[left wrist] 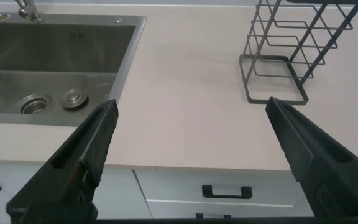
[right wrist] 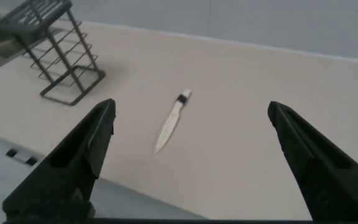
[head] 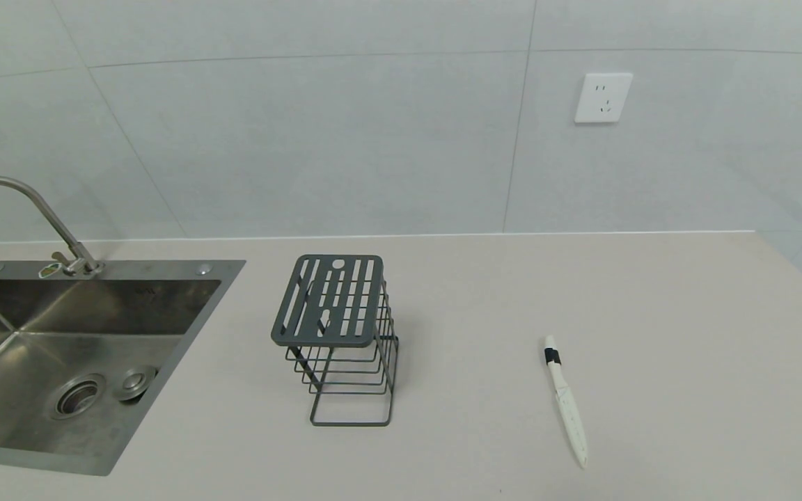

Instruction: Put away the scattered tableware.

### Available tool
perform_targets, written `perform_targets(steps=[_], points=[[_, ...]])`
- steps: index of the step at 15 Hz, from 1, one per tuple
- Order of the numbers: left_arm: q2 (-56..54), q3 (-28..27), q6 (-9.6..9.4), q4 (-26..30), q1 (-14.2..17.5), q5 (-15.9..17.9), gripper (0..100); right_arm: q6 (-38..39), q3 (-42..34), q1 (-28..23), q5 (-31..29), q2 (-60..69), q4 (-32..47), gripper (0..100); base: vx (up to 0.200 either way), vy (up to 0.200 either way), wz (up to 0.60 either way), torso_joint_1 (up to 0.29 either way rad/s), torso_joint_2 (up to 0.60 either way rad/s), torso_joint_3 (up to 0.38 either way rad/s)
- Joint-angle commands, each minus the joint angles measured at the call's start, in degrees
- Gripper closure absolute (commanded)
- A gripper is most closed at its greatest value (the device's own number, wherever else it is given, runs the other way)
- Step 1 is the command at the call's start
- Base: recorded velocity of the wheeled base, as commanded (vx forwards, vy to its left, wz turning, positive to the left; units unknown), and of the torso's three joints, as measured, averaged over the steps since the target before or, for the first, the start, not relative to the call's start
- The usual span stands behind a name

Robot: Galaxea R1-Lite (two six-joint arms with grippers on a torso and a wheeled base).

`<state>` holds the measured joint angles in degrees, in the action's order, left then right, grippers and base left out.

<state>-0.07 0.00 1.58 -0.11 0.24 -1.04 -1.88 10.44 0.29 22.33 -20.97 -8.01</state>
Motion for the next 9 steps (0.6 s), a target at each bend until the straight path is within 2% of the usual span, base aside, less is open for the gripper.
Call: perform_targets(steps=[1,4,9], points=[[0.1,0.0,0.09,0.0,0.0,0.0,0,-1.5,1.0,1.1,2.0,-12.6,-0.1,0,0.000,0.000,0.00,0.000,0.00,0.000],[0.1,0.0,0.00,0.0,0.0,0.1,0,-3.0,2.6,5.3,1.9,-21.9,-0.3,0,0.000,0.000,0.00,0.000,0.00,0.000],[0.1,0.0,0.00,0.0,0.0,0.1,0,-7.2,4.2,7.8,1.4,-33.1,-0.3,0,0.000,0.000,0.00,0.000,0.00,0.000]])
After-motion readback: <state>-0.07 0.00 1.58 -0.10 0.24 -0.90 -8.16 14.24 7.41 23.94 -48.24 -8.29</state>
